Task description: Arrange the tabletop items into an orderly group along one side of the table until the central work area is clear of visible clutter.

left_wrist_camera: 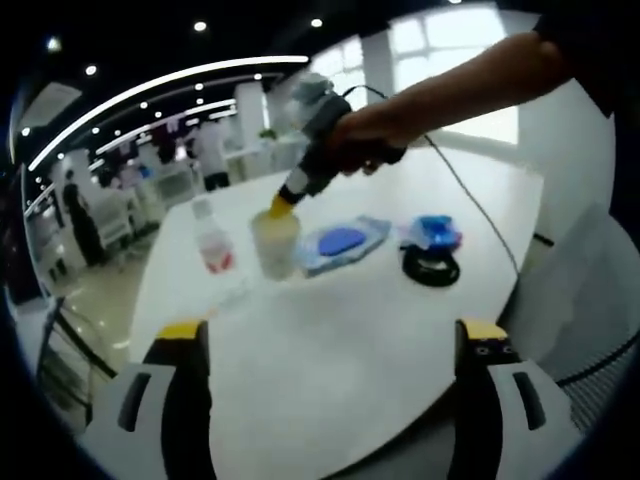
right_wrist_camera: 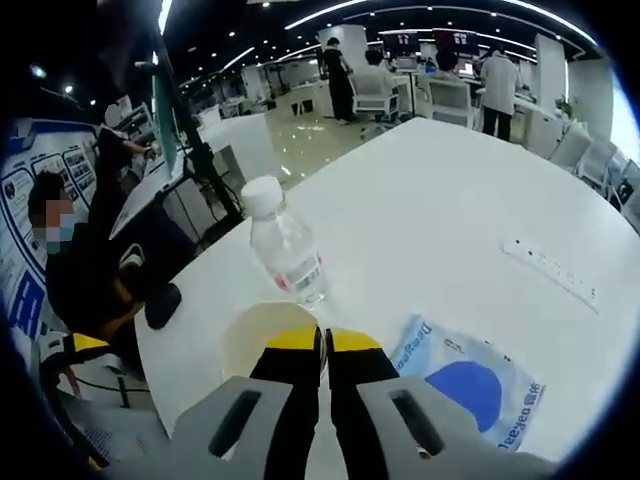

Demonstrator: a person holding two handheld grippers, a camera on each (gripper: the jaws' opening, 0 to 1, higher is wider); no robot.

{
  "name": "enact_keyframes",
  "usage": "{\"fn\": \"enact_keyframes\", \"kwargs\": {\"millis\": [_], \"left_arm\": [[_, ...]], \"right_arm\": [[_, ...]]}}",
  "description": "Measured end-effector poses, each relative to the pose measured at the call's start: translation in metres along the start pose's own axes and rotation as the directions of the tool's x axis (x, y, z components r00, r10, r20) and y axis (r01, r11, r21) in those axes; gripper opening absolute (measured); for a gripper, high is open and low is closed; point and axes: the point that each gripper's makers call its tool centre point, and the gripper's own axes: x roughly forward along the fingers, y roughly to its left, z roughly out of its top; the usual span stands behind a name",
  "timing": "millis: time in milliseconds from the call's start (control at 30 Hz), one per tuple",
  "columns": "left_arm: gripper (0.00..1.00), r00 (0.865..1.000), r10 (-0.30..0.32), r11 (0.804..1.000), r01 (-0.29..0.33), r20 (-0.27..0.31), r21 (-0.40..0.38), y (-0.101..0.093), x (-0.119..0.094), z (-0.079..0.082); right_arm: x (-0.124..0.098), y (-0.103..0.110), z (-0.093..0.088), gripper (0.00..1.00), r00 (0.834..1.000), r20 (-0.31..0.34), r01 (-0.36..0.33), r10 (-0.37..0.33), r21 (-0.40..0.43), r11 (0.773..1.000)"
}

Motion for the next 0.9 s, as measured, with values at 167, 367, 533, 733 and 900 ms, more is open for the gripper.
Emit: {"fn": "enact_keyframes", "kwargs": {"millis": [167, 367, 533, 733, 900], "left_arm": [[0.99, 1.0, 0.005, 1.0, -0.005, 0.0, -0.004, 0.001, 0.0, 0.0], [0.98, 1.0, 0.008, 1.0, -0.008, -0.008, -0.005, 0.001, 0.001, -0.001], [0.98, 1.0, 0.008, 1.0, -0.008, -0.017, -0.006, 0.001, 0.001, -0.003], [0.97, 1.0, 0.006, 1.0, -0.006, -0.026, -0.005, 0.001, 0.002, -0.005], [0.97, 0.999, 0.008, 1.0, -0.008, -0.037, -0.008, 0.002, 0.002, -0.007]], "right_arm": [[0.01, -0.013, -0.002, 0.01, 1.0, -0.023, 0.02, -0.02, 0.009, 1.0], [0.019, -0.026, -0.002, 0.01, 0.999, -0.025, 0.033, -0.032, 0.034, 0.999], [0.025, -0.037, -0.003, 0.01, 0.998, -0.035, 0.051, -0.049, 0.064, 0.997], [0.036, -0.044, -0.007, 0.01, 0.997, -0.054, 0.063, -0.059, 0.072, 0.995], [0.046, -0.048, -0.008, 0.01, 0.996, -0.063, 0.063, -0.058, 0.085, 0.994]]}}
